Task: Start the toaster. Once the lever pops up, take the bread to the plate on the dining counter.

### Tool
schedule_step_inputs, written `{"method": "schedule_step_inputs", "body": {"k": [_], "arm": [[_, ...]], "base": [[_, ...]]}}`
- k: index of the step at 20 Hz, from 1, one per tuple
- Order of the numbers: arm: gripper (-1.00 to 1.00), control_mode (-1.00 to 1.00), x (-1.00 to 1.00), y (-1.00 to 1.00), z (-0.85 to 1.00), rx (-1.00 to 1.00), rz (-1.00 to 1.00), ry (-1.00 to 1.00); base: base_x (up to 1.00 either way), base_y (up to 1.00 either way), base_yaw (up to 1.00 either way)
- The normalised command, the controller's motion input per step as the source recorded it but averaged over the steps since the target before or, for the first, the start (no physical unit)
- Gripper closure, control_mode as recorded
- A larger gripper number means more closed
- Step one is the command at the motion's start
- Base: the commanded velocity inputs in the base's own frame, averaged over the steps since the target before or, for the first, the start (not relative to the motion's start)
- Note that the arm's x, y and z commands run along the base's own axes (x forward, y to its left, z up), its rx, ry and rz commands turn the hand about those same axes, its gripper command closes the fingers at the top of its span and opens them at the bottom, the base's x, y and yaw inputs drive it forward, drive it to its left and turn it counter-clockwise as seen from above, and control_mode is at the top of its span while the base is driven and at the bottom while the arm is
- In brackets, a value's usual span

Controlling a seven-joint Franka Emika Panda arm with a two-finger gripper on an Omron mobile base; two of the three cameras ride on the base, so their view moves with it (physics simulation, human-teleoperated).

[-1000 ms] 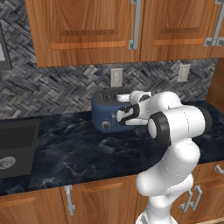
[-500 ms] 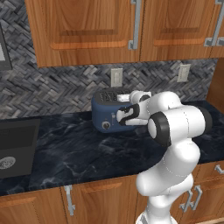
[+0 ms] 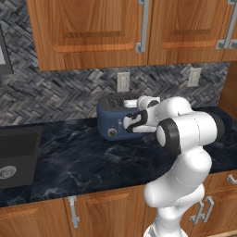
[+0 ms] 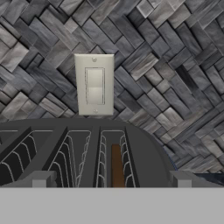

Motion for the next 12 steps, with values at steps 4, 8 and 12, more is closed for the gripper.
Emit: {"method": "schedule_step_inputs", "body": {"k": [4, 8, 12], "arm": [[-1.0, -1.0, 0.0, 0.0, 0.0, 0.0, 0.0, 0.0], [-1.0, -1.0, 0.0, 0.0, 0.0, 0.0, 0.0, 0.0], [-1.0, -1.0, 0.0, 0.0, 0.0, 0.0, 0.0, 0.0]], "base": [[0.0, 0.0, 0.0], [0.0, 0.0, 0.0], [0.0, 0.0, 0.0]]}}
